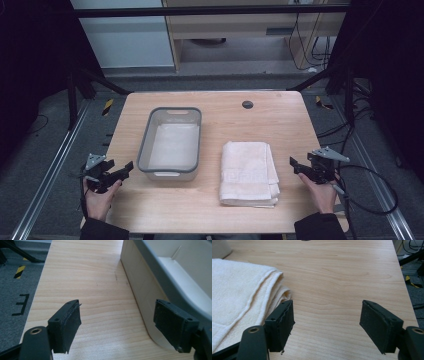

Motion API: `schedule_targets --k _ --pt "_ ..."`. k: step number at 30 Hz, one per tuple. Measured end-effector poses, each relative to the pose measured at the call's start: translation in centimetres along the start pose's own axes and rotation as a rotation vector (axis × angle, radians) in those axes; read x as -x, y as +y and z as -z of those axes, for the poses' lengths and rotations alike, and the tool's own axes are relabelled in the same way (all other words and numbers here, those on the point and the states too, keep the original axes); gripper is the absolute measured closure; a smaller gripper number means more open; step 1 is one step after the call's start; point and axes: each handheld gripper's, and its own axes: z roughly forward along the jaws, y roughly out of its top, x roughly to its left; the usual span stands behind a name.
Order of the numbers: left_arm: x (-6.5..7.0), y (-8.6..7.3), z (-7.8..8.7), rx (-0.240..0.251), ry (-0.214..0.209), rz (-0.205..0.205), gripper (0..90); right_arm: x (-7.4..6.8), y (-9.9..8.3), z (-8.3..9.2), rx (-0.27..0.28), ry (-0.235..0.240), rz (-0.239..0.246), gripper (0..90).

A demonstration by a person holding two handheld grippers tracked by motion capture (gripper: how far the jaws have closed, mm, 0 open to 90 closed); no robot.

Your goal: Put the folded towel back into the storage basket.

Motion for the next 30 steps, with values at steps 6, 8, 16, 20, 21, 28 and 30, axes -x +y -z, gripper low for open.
schedule_targets --k 6,8,16,20,21,28,30 --pt "0.5 0.4 1.0 0.033 -0.014 -0.010 23.6 -0.5 0.3 0.3 0.014 0.014 0.018 26.9" --pt "0.8 0.5 1.2 0.039 -0.020 -0.014 24.8 -0.7 0.4 0.5 0.018 0.021 0.019 26.9" --pt "1.0 0.8 1.6 0.059 -0.017 -0.004 27.2 -1.0 0.9 1.1 0.049 0.042 0.006 28.9" --pt "1.3 1.2 2.0 0.077 -0.027 0.004 28.7 -1.1 1.1 1.1 0.050 0.053 0.009 29.1" --pt "1.6 1.4 2.2 0.088 -0.034 0.003 28.8 -1.2 1.3 1.1 0.047 0.060 0.016 29.1" --pt "2.3 1.7 2.6 0.105 -0.056 0.005 30.2 -1.3 1.8 1.4 0.061 0.076 0.020 29.4" --pt "2.5 1.8 2.7 0.108 -0.061 0.001 31.1 -1.4 2.0 1.5 0.068 0.082 0.016 29.6"
